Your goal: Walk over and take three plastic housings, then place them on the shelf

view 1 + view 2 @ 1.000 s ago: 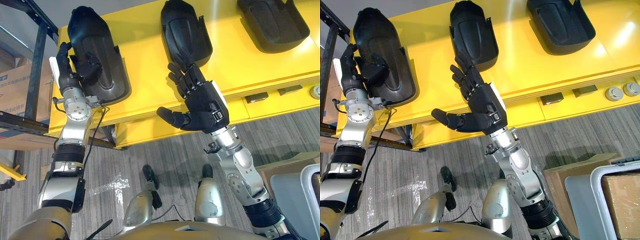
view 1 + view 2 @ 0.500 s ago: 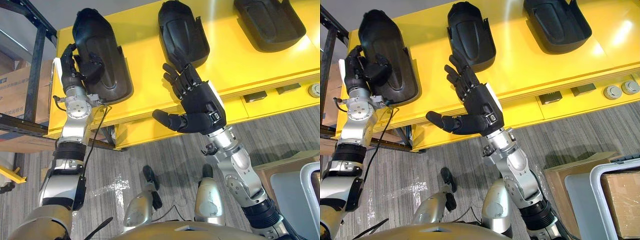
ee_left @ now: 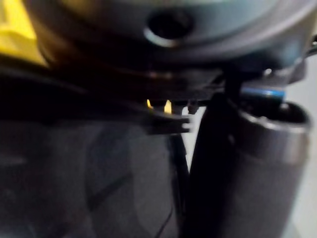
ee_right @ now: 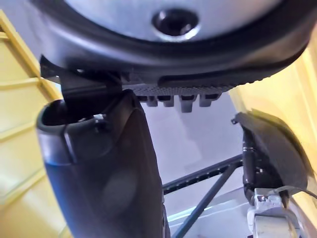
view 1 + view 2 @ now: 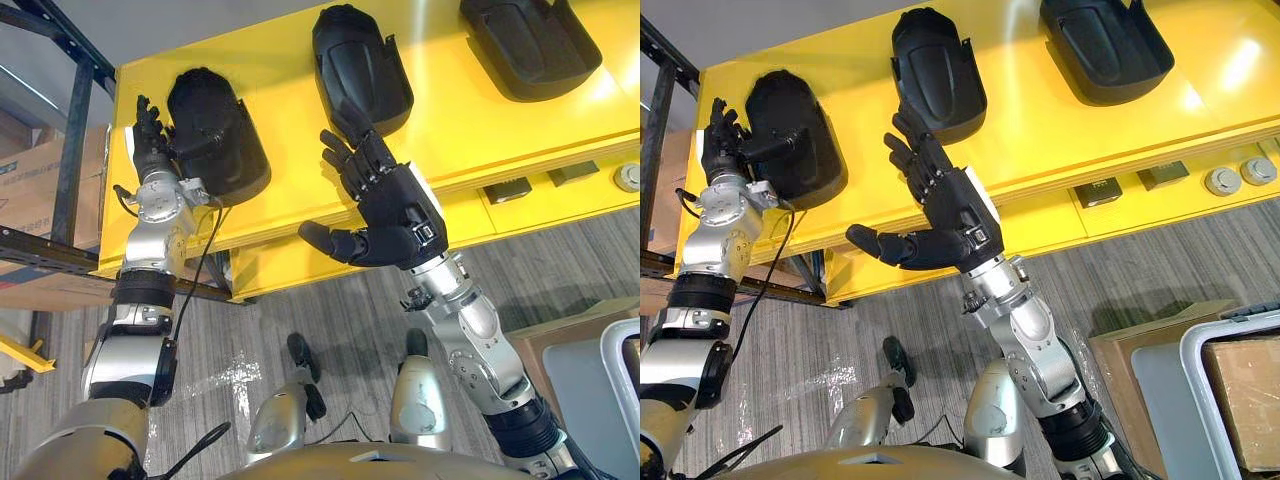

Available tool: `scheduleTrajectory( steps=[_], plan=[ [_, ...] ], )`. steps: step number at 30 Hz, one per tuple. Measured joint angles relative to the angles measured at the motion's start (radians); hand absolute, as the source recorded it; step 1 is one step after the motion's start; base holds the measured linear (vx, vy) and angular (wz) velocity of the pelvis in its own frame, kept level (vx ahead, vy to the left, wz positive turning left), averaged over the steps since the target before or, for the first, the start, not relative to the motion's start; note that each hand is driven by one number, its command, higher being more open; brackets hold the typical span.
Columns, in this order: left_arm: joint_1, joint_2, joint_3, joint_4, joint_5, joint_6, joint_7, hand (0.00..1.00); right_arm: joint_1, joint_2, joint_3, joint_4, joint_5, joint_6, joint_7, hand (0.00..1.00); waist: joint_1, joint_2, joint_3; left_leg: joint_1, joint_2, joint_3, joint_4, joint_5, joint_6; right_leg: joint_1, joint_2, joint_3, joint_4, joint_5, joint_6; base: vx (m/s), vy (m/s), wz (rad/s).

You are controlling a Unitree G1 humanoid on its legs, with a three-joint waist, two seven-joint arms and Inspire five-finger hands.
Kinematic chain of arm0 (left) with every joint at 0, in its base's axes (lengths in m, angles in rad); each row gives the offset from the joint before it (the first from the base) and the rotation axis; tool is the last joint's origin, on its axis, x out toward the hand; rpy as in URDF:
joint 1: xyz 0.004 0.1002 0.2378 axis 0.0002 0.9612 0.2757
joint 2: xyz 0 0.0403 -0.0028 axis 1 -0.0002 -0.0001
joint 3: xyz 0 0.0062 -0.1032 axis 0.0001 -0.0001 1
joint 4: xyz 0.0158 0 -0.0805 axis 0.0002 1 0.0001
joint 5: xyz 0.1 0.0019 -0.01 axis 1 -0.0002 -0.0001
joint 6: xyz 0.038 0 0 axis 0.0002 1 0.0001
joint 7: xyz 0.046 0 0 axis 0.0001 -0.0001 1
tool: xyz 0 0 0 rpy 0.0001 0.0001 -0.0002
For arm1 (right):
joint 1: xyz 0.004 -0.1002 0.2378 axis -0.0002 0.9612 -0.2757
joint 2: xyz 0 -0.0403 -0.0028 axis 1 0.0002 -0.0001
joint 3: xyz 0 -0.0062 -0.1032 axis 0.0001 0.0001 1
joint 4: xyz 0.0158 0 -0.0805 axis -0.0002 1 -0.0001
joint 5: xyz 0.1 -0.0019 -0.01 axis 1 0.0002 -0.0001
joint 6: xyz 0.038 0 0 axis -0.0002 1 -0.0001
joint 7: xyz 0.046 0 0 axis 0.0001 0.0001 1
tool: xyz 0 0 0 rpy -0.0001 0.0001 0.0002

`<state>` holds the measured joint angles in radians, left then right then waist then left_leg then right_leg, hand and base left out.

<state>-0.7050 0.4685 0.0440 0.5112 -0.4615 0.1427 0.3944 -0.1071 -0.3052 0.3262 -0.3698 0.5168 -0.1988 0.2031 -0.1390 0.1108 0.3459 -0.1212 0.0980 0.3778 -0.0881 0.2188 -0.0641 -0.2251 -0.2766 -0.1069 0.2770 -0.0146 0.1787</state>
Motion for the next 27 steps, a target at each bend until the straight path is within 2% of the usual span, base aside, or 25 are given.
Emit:
scheduleTrajectory(
  steps=[4, 9, 14, 16, 17, 20, 21, 24, 27],
  plan=[
    [-0.031, -0.004, 0.005, 0.01, -0.05, 0.016, 0.032, 1.0, -0.039, 0.009, 0.0, 0.0, -0.003, 0.004, -0.041, 1.0, -0.001, 0.001, 0.0, -0.009, 0.0, -0.01, 0.0, 0.005, 0.006, 0.0, 0.0, -0.008, -0.011, 0.004, 0.002, 0.0, -0.044, 0.05],
    [-0.058, -0.015, 0.003, 0.028, -0.039, 0.039, 0.057, 1.0, -0.048, 0.009, 0.0, 0.0, -0.043, 0.016, -0.065, 1.0, -0.001, 0.0, 0.0, -0.011, 0.0, -0.026, 0.0, 0.008, 0.008, 0.008, 0.001, -0.015, -0.022, 0.007, -0.001, 0.0, -0.043, 0.04],
    [-0.067, -0.021, -0.024, 0.047, -0.002, -0.003, 0.069, 1.0, -0.064, 0.009, -0.003, 0.002, -0.044, 0.016, -0.089, 1.0, -0.003, 0.0, 0.0, -0.012, 0.001, -0.033, 0.0, 0.009, 0.007, 0.02, 0.002, -0.024, -0.037, 0.01, 0.001, 0.01, -0.05, 0.04],
    [-0.067, -0.022, -0.039, 0.038, 0.006, -0.05, 0.074, 1.0, -0.066, 0.01, -0.002, 0.003, -0.068, 0.016, -0.089, 1.0, -0.001, -0.002, 0.001, -0.014, 0.0, -0.035, 0.0, 0.009, 0.007, 0.021, 0.002, -0.027, -0.041, 0.012, 0.0, 0.02, -0.043, 0.04],
    [-0.067, -0.021, -0.038, 0.029, 0.006, -0.053, 0.073, 1.0, -0.065, 0.009, -0.002, 0.005, -0.078, 0.016, -0.086, 1.0, -0.001, -0.002, 0.001, -0.015, 0.0, -0.034, 0.0, 0.009, 0.007, 0.022, 0.002, -0.029, -0.043, 0.013, -0.001, 0.03, -0.042, 0.05],
    [-0.065, -0.016, -0.038, -0.095, 0.045, -0.076, 0.065, 1.0, -0.062, 0.008, -0.002, 0.014, -0.09, 0.014, -0.071, 1.0, 0.002, -0.003, 0.001, -0.014, -0.001, -0.034, 0.003, 0.015, 0.015, 0.037, 0.002, -0.039, -0.054, 0.021, 0.0, 0.05, -0.04, 0.07],
    [-0.065, 0.002, -0.038, -0.182, 0.089, -0.083, 0.065, 1.0, -0.061, 0.009, -0.002, 0.017, -0.122, 0.007, -0.061, 1.0, 0.004, -0.003, 0.001, -0.013, -0.003, -0.035, 0.003, 0.016, 0.016, 0.039, 0.001, -0.04, -0.053, 0.023, 0.003, 0.05, -0.042, 0.03],
    [-0.066, 0.109, -0.038, -0.389, 0.201, -0.142, 0.065, 1.0, -0.043, 0.001, 0.0, 0.034, -0.162, -0.01, -0.038, 1.0, 0.004, -0.003, 0.001, 0.012, -0.003, -0.039, 0.003, 0.015, 0.015, 0.065, 0.0, -0.047, -0.053, 0.018, -0.003, 0.06, -0.053, 0.0],
    [-0.067, 0.208, -0.027, -0.561, 0.203, -0.184, 0.059, 1.0, -0.014, -0.018, 0.002, 0.056, -0.198, -0.014, -0.033, 1.0, 0.009, -0.002, -0.002, 0.053, -0.001, -0.054, 0.0, 0.007, 0.005, 0.115, 0.0, -0.062, -0.053, 0.003, -0.005, 0.04, -0.051, 0.07]
  ],
)
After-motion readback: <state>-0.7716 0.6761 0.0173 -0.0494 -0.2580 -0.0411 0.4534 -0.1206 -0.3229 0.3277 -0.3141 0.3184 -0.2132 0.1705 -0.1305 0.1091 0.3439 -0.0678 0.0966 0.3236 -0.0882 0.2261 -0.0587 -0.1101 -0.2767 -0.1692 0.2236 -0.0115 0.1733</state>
